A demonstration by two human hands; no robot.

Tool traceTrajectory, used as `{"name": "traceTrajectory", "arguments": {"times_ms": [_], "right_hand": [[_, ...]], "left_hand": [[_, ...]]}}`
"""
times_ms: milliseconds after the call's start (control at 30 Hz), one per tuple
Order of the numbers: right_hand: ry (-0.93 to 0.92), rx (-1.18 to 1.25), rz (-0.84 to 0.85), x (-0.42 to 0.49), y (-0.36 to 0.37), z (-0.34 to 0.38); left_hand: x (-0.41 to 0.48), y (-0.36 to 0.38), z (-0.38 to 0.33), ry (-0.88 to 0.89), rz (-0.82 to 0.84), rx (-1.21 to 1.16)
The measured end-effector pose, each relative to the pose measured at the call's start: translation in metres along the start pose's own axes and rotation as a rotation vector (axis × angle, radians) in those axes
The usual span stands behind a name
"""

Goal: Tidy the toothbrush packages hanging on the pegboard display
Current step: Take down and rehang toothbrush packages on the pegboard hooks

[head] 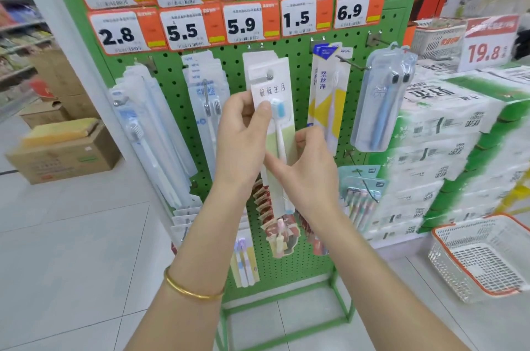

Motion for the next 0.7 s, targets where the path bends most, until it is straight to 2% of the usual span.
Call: {"name": "traceTrajectory", "arguments": {"times_ms": [333, 567, 700], "right_hand": [[0.045, -0.026, -0.085, 0.000, 0.016, -0.005], [0.045, -0.097, -0.032, 0.009, 0.026, -0.010], [0.034, -0.044, -0.020, 0.016, 0.033, -0.012]], "left_hand": [[0.009, 0.000, 0.011, 0.005, 0.042, 0.079], [0.014, 0.001, 0.024, 0.015, 0.002, 0.176], [0.014, 0.004, 0.033, 0.121, -0.036, 0.297]]}}
Point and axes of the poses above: each hand's wrist, its own x-axis towards the middle knuckle, its own y-axis out of the palm, z = x × y, the point moved 3 cm from there along x, towards the middle knuckle, and after that the axes turned 5 degrees about -z, right-handed, at the moved point
